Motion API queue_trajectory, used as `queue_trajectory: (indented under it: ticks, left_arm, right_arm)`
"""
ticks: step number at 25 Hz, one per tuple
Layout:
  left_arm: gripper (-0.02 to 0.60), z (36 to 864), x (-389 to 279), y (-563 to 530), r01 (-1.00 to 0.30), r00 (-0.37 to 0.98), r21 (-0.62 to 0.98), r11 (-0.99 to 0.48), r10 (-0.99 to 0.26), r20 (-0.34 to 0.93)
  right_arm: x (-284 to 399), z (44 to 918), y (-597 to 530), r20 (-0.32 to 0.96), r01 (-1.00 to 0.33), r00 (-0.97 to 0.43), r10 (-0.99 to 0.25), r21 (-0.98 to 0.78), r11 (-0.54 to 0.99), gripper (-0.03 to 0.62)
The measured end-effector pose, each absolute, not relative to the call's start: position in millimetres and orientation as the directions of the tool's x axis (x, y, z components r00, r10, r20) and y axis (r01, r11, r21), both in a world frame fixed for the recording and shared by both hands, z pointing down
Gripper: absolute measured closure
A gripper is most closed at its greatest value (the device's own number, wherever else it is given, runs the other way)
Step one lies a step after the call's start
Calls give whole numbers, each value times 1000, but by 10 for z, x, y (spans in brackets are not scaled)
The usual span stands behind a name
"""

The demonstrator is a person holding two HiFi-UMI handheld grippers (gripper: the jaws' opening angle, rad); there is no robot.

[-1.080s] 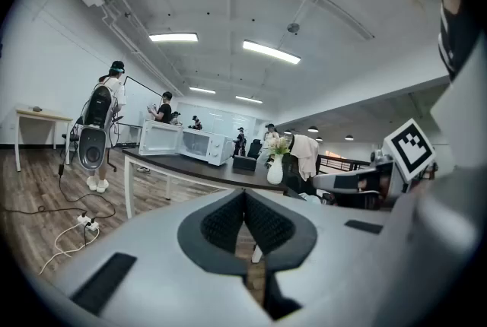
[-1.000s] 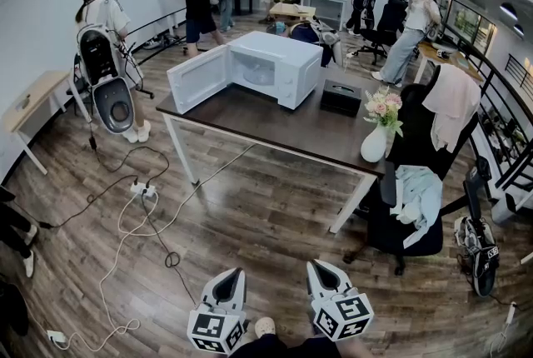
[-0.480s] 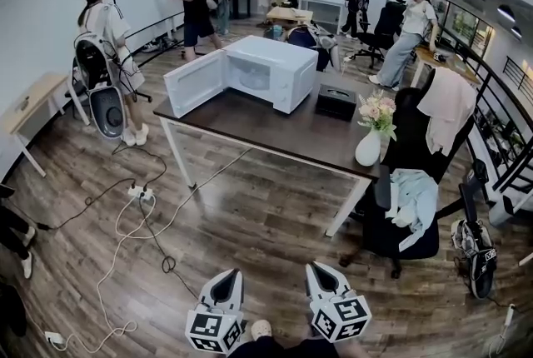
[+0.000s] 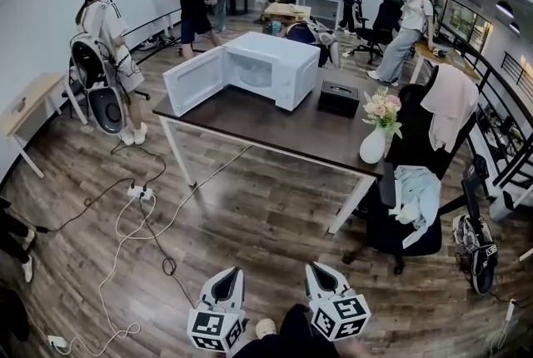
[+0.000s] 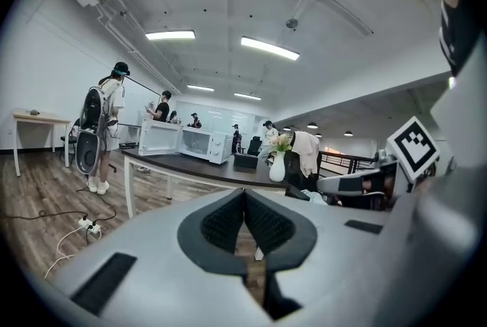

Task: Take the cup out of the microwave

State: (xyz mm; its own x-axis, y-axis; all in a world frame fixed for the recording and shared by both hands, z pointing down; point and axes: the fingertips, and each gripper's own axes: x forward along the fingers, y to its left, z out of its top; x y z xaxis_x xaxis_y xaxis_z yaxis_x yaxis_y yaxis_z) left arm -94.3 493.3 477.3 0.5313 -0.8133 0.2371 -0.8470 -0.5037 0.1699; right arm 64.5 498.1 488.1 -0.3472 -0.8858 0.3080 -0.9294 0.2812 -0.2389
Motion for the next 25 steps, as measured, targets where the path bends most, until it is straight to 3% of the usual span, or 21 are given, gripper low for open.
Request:
queue_trajectory:
  ticks: [13,25]
  left_arm:
    - [577,4830,-1183,4414,-877,478,187,-443,-845,242]
    - [577,4769,-1133,3058,-890,453,170,-422,-858,242]
  right_arm:
    - [309,4997,4362,337,-903,-422,-842,-237,358,599]
    - [356,4962,2940,336,-893,-447,-829,-230,388,599]
